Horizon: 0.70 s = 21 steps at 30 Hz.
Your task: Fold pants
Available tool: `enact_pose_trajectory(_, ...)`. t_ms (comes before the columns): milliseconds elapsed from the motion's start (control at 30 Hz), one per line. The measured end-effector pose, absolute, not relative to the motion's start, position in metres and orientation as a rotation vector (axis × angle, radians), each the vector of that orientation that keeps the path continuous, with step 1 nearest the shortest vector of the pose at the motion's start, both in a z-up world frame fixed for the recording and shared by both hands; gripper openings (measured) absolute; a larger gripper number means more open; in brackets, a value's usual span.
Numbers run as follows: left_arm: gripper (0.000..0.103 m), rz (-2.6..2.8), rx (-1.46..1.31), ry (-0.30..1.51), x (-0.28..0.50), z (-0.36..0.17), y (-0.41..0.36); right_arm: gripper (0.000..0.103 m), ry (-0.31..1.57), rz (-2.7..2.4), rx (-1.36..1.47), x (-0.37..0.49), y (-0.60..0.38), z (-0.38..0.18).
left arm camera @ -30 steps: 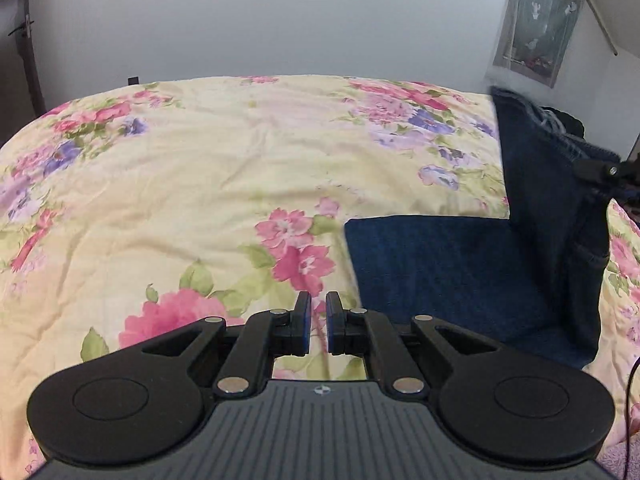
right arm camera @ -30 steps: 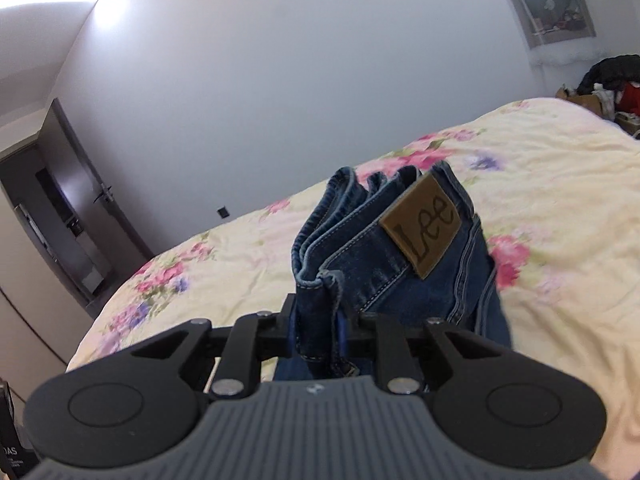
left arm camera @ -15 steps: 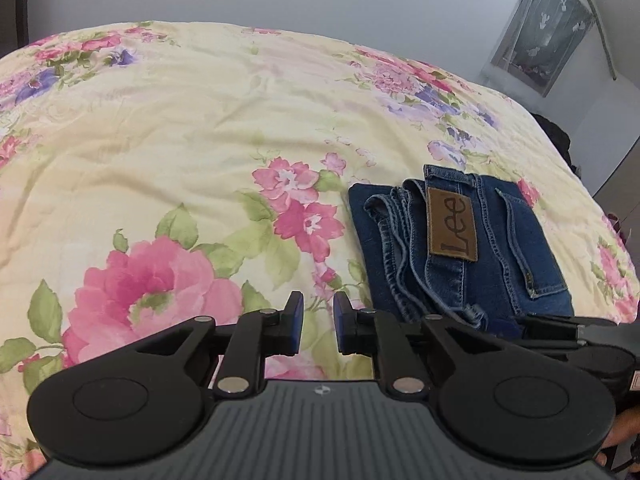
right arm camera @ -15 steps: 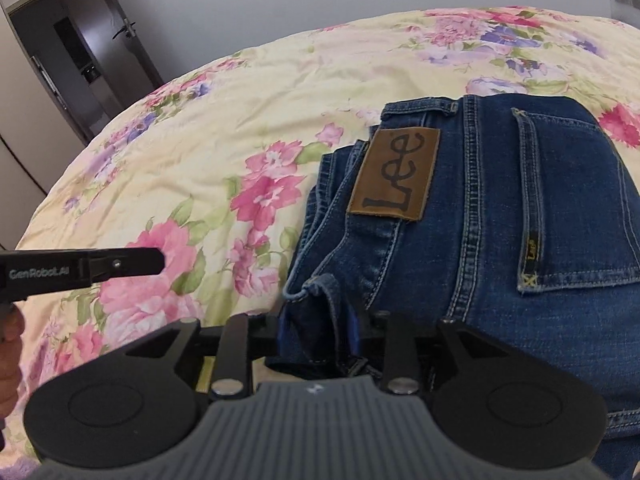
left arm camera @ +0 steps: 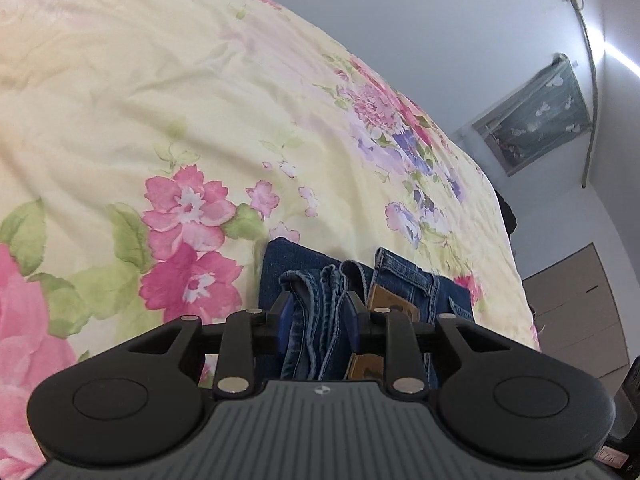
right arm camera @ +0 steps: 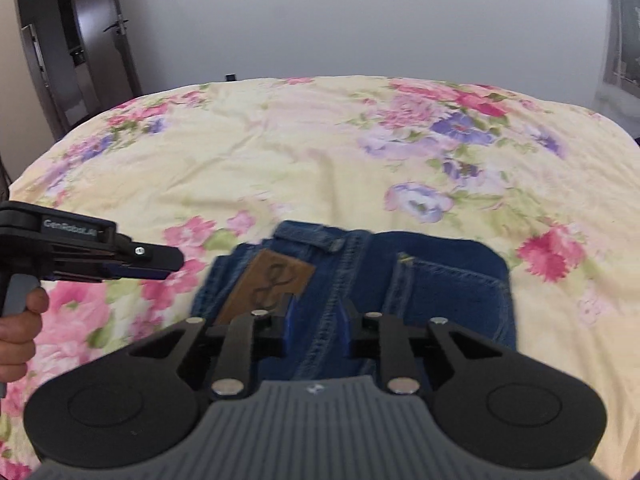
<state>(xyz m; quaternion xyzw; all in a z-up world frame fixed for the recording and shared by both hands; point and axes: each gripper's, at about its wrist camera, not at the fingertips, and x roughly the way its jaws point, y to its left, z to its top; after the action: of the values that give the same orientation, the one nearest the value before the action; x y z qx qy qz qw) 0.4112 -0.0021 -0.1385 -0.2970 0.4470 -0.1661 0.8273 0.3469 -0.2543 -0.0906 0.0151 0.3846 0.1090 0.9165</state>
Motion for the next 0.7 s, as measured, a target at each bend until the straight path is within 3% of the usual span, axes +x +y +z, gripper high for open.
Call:
enact_pose_trajectory(200, 0.03, -0.36, -0.767, 0.987, 0.446, -0.171, -0.005, 0.011, 0.855, 0.212, 0.098, 0.357, -0.293, -0.125)
enact_pose_trajectory(367, 0.024, -0.483, -0.705, 0.838, 0.447, -0.137, -0.012, 0.012, 0.821, 0.252, 0.061, 0.35, -0.291, -0.136)
enact_pose_trajectory(533, 0.024, -0.458, -0.614, 0.913, 0.45, -0.127, -0.023, 0.013, 0.828, 0.261, 0.086, 0.353, -0.294, -0.14)
enact_pose_trajectory(600, 0.029, -0.502, -0.621, 0.938, 0.445, -0.13, -0.028, 0.015, 0.831, 0.265, 0.095, 0.353, -0.294, -0.14)
enact_pose_trajectory(700, 0.045, -0.521, -0.624, 0.956, 0.44, -0.134, -0.037, 0.016, 0.832, 0.273, 0.091, 0.354, -0.294, -0.14)
